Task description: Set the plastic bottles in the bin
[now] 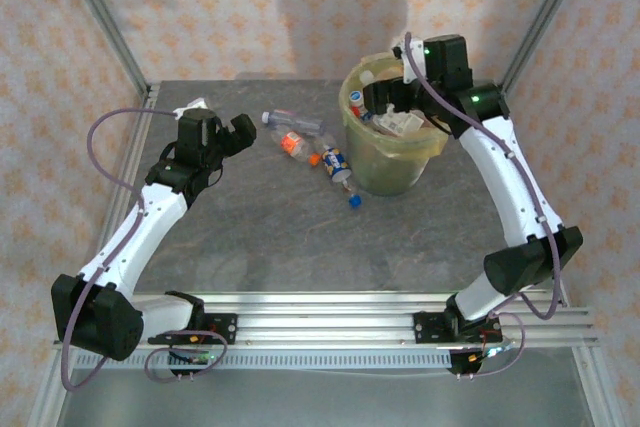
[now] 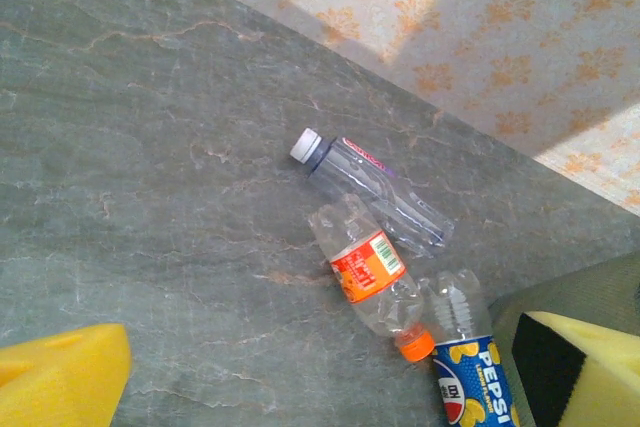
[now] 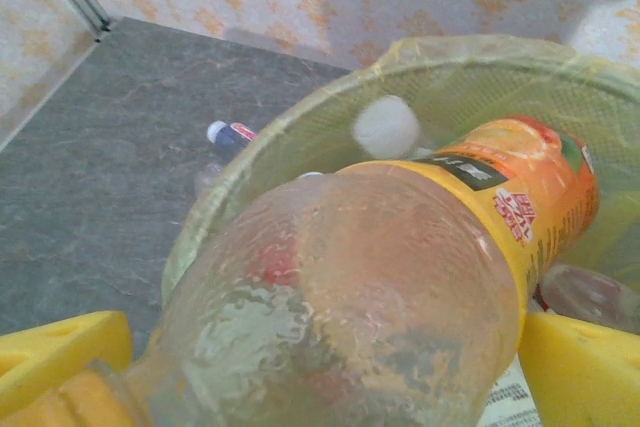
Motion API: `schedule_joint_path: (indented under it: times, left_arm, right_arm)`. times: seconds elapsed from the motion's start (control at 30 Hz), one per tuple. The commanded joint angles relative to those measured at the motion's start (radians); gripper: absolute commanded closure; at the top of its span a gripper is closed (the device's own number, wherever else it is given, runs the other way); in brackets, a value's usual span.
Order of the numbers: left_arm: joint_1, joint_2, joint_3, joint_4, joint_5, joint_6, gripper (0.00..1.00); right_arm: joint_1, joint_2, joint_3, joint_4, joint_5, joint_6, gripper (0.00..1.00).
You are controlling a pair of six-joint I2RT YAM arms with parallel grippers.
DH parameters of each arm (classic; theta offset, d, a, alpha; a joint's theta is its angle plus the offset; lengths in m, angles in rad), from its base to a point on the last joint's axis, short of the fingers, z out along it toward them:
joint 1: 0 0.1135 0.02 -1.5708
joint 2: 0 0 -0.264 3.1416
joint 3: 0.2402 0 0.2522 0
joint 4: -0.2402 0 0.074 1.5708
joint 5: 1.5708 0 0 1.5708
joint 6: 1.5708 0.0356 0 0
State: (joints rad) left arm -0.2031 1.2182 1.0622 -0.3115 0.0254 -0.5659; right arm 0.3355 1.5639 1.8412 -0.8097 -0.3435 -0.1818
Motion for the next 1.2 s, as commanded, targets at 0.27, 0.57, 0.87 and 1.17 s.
schedule_joint_path:
  times: [0.27, 0.57, 0.87, 1.17]
  left_arm:
    - [-0.01, 0.005, 0.045, -0.018, -0.002, 0.018, 0.0]
    - [-0.013, 0.015, 0.061, -0.028, -0.005, 0.02, 0.0]
    - [-0.012, 0.012, 0.069, -0.037, -0.017, 0.026, 0.0]
    - [-0.05, 0.17, 0.217, -0.152, -0.053, -0.028, 0.0]
  right_arm:
    - [0.057, -0.068, -0.039, -0.02, 0.545, 0.013, 0.0]
    - [0.065, -0.002, -0.006, -0.01, 0.333, 0.066, 0.07]
    - [0.065, 0.002, -0.017, -0.048, 0.595, 0.169, 0.2]
    - [0.065, -0.113, -0.056, -0.042, 0.537, 0.19, 0.09]
